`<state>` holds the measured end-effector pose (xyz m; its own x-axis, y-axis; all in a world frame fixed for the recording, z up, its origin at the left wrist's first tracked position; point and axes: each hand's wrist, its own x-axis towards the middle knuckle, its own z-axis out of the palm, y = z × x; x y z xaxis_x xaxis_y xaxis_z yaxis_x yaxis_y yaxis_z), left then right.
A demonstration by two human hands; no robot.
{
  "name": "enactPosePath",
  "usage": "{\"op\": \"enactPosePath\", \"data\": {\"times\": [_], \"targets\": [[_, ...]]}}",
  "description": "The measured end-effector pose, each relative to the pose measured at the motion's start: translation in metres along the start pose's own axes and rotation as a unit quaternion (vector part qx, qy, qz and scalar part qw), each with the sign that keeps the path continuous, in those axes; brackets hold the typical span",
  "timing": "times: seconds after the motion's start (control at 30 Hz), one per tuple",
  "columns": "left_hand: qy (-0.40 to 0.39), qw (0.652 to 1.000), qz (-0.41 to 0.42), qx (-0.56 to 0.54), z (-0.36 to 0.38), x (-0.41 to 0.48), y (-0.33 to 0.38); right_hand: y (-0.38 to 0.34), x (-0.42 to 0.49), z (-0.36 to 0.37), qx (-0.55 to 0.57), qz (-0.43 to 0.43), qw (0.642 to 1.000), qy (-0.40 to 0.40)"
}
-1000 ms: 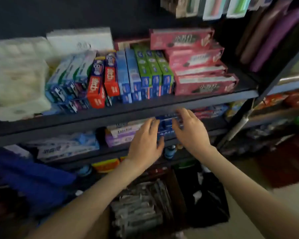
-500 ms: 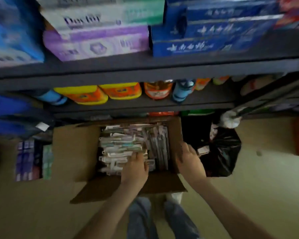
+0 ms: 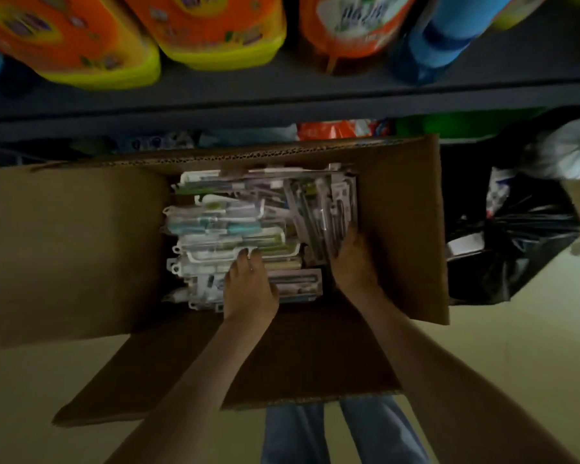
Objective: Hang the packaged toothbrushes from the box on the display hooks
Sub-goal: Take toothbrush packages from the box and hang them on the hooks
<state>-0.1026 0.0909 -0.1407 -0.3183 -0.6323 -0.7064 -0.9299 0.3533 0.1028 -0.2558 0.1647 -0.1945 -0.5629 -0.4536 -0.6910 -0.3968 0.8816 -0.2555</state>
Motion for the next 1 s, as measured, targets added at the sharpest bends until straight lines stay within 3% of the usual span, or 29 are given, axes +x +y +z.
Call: {"op": "enactPosePath", "data": {"times": [0.17,0.43,0.63,0.77,0.9,1.0], "targets": [[0.007,1.0,0.019,-0.017,0.017,0.016,-0.012,0.011,0.037,0.029,0.077,0.059,0.995,0.034],[0.018,0.996,0.048,-0.068,0.022,0.021,-0.017,0.002,0.041,0.036,-0.06,0.038,0.991,0.113],[-0.002,0.968,0.071,-0.239,-0.004,0.015,-0.007,-0.024,-0.012,-0.005,-0.007,-0.118,0.981,0.155],[-0.034,0.916,0.003,-0.399,-0.036,0.008,0.001,-0.051,-0.046,-0.024,0.127,-0.218,0.963,0.095],[-0.063,0.861,-0.013,-0.504,-0.057,0.004,-0.011,-0.083,-0.06,-0.029,0.335,-0.13,0.932,-0.038],[-0.065,0.86,0.012,-0.507,-0.056,0.006,-0.026,-0.093,-0.06,-0.019,0.431,-0.093,0.893,-0.087]]}}
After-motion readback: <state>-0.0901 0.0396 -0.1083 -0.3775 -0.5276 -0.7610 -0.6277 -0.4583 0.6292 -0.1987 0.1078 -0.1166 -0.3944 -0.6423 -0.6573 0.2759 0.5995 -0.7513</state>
